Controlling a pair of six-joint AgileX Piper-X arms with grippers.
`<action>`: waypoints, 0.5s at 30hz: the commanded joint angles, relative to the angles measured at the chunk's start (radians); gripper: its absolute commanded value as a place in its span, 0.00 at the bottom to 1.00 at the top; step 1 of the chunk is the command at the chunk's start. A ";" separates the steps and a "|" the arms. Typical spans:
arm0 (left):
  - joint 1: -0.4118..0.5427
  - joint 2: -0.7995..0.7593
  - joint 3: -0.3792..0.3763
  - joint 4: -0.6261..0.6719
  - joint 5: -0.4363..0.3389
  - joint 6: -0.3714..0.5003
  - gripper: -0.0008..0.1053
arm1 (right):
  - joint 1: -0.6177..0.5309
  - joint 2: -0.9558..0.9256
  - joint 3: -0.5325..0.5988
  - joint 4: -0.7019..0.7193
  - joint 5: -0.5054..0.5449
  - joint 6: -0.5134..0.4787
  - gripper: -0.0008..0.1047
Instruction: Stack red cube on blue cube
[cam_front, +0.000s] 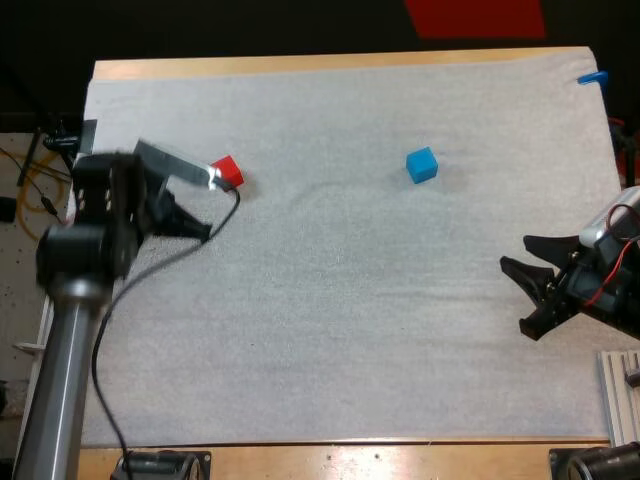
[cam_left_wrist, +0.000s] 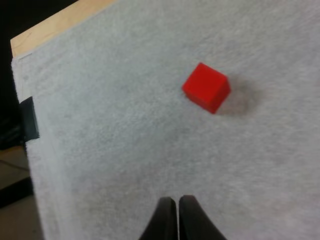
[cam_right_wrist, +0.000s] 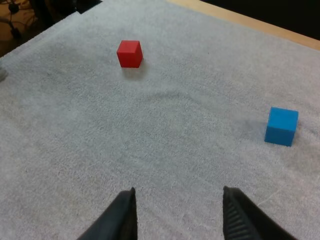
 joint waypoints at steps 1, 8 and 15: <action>0.000 0.060 -0.047 -0.014 -0.033 0.036 0.01 | 0.002 -0.005 -0.008 -0.006 -0.005 -0.014 0.39; 0.000 0.328 -0.233 -0.067 -0.068 0.096 0.01 | 0.002 -0.005 -0.008 -0.006 0.000 0.000 0.39; 0.000 0.563 -0.390 -0.069 -0.201 0.232 0.01 | 0.002 -0.005 -0.008 -0.006 0.000 0.017 0.39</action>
